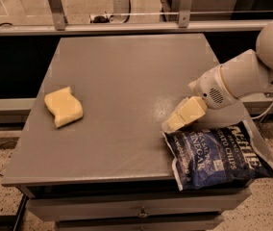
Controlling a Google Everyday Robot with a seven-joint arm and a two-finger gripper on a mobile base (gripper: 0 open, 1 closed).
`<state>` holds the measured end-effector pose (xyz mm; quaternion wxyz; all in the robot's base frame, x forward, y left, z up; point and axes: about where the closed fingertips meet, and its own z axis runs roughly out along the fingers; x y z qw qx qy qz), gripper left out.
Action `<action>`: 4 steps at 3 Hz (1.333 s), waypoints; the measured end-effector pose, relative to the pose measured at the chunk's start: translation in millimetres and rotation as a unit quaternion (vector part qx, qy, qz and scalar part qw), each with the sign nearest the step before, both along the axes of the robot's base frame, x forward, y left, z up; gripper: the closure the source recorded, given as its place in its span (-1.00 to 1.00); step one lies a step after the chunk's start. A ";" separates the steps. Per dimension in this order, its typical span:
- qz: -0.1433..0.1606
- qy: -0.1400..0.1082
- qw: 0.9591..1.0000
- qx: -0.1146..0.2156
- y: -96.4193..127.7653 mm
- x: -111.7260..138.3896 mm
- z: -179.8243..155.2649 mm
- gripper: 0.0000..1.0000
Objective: Move orange near blue chip bag
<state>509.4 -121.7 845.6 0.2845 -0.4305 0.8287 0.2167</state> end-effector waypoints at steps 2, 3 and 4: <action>-0.004 -0.009 1.000 0.016 -13.2 4.0 5.6 -1.00; -0.004 -0.043 0.997 0.070 -50.8 18.7 21.1 -1.00; 0.028 -0.101 0.989 0.109 -87.8 39.1 41.7 -1.00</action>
Offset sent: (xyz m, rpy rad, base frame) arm 0.0116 -0.0375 0.0133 0.0933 -0.0452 -0.0249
